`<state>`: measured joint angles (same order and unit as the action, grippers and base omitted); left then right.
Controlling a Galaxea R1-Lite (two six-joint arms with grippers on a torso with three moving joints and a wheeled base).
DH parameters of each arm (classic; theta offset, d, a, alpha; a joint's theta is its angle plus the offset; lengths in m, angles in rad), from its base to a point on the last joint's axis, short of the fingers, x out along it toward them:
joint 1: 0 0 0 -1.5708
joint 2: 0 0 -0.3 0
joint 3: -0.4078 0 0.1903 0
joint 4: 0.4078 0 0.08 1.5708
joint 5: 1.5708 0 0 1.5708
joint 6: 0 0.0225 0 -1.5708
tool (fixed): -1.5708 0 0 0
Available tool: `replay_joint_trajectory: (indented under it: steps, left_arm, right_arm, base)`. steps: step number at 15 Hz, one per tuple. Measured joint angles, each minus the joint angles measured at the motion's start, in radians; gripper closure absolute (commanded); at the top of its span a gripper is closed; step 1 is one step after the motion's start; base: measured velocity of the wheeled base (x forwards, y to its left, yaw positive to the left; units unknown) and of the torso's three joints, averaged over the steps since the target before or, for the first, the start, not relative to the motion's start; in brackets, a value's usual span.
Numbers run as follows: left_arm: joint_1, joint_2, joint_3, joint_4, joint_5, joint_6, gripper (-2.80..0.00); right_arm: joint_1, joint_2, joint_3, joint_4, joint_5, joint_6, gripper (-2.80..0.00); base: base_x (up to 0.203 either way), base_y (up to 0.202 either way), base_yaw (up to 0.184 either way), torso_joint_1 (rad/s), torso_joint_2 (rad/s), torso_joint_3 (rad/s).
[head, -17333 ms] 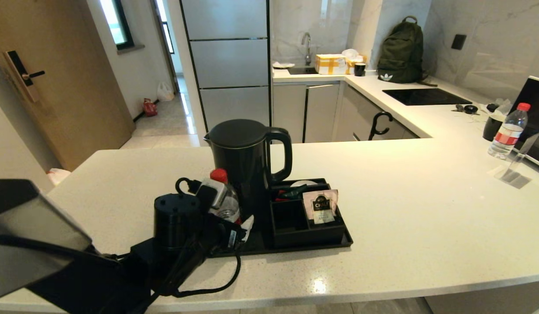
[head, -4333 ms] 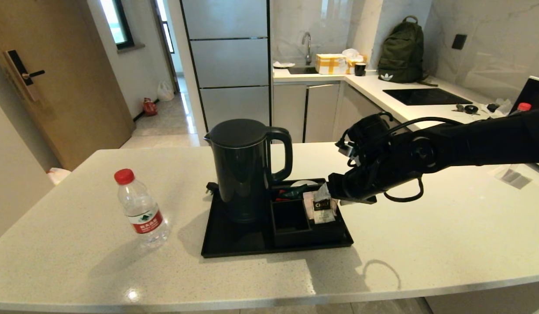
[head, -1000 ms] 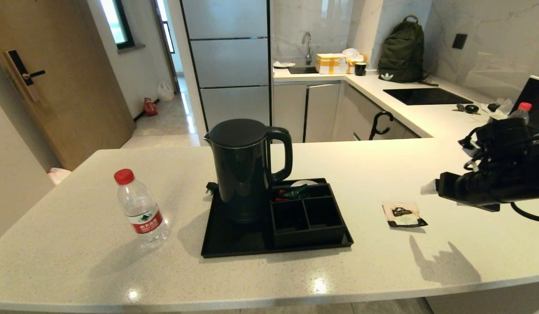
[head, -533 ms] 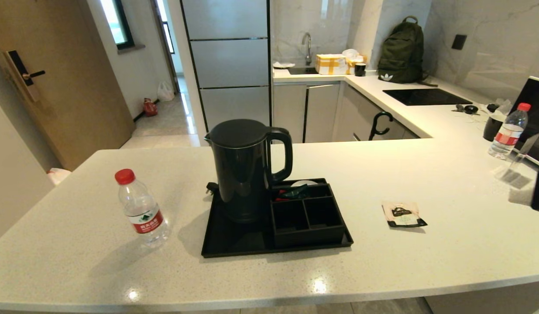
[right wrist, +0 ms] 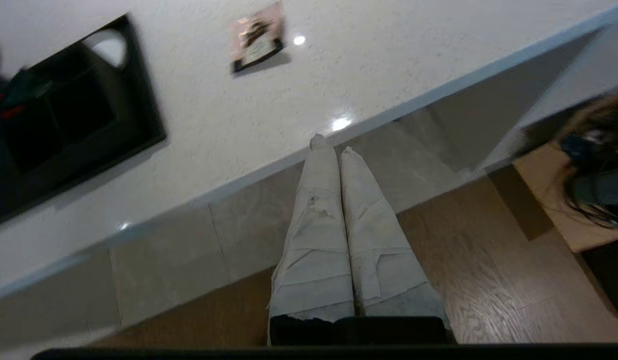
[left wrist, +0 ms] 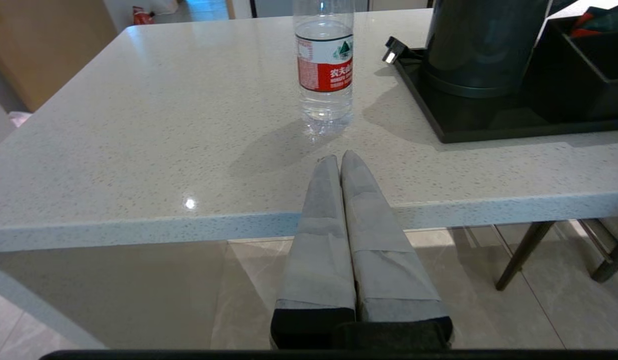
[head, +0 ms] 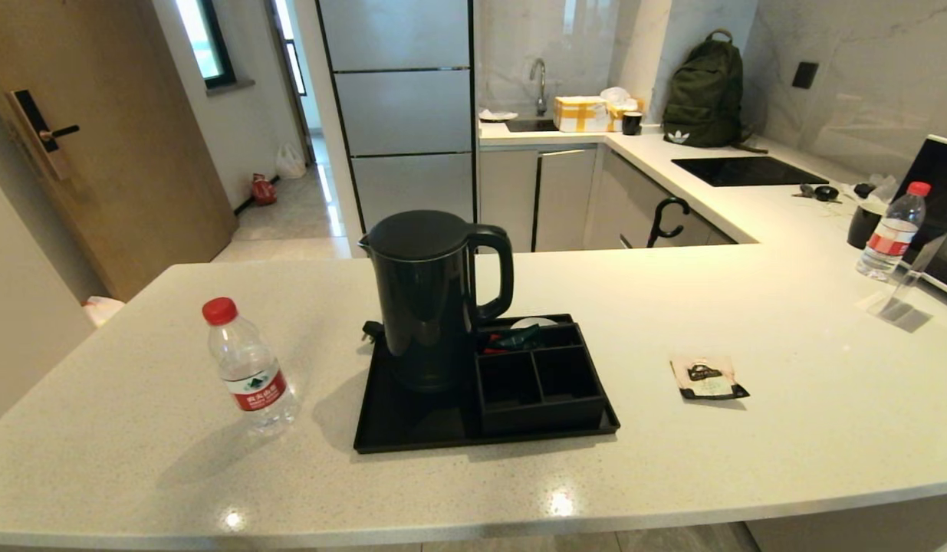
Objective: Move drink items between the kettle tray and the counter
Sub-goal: Pick up the kettle
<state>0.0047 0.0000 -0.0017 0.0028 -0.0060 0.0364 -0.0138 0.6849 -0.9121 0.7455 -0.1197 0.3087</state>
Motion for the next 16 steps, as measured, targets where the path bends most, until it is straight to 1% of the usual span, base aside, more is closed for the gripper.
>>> replay_joint_trajectory:
  steps: [2, 3, 4, 5, 6, 7, 8, 10, 12, 15, 16]
  left_arm:
    - [0.000, 0.000, 0.000, 0.000, 0.000, 0.000, 0.00]
    - [0.000, 0.000, 0.000, 0.000, 0.000, 0.000, 0.00]
    - [0.000, 0.000, 0.000, 0.000, 0.000, 0.000, 0.00]
    - [0.000, 0.000, 0.000, 0.000, 0.000, 0.000, 0.00]
    - [0.000, 0.000, 0.000, 0.000, 0.000, 0.001, 0.00]
    - [0.000, 0.000, 0.000, 0.000, 0.000, 0.000, 0.00]
    - [0.000, 0.000, 0.000, 0.000, 0.000, 0.000, 0.00]
    - [0.000, 0.000, 0.000, 0.000, 0.000, 0.000, 0.00]
    - [0.000, 0.000, 0.000, 0.000, 0.000, 0.000, 0.00]
    - [0.000, 0.000, 0.000, 0.000, 0.000, 0.000, 0.00]
    - [0.000, 0.000, 0.000, 0.000, 0.000, 0.000, 0.00]
  right_arm:
    - [0.007, -0.002, -0.005, 0.005, 0.117, -0.024, 0.00]
    - [0.010, 0.013, -0.005, -0.014, 0.182, -0.059, 0.00]
    - [0.014, 0.039, -0.005, -0.034, 0.265, -0.103, 0.00]
    - [0.022, 0.078, -0.003, -0.070, 0.360, -0.148, 0.00]
    - [0.033, 0.130, -0.003, -0.113, 0.422, -0.175, 0.00]
    - [0.050, 0.197, -0.001, -0.167, 0.456, -0.191, 0.00]
    - [0.070, 0.271, -0.001, -0.226, 0.467, -0.201, 0.00]
    - [0.133, 0.454, -0.016, -0.372, 0.451, -0.211, 0.00]
    - [0.206, 0.647, -0.055, -0.510, 0.400, -0.213, 0.00]
    - [0.342, 0.911, -0.185, -0.694, 0.304, -0.199, 0.00]
    - [0.390, 0.973, -0.233, -0.742, 0.269, -0.182, -2.80]
  base:
    - [0.000, 0.000, 0.000, 0.000, 0.00, 0.000]
    - [0.000, 0.000, 0.000, 0.000, 0.00, 0.000]
    - [0.000, 0.000, 0.000, 0.000, 0.00, 0.000]
    - [0.000, 0.000, 0.000, 0.000, 0.00, 0.000]
    - [0.000, 0.000, 0.000, 0.000, 0.00, 0.000]
    - [0.000, 0.000, 0.000, 0.000, 0.00, 0.000]
    - [0.000, 0.000, 0.000, 0.000, 0.00, 0.000]
    - [0.000, 0.000, 0.000, 0.000, 0.00, 0.000]
    - [0.000, 0.000, 0.000, 0.000, 0.00, 0.000]
    - [0.000, 0.000, 0.000, 0.000, 0.00, 0.000]
    - [0.000, 0.000, 0.000, 0.000, 0.00, 0.000]
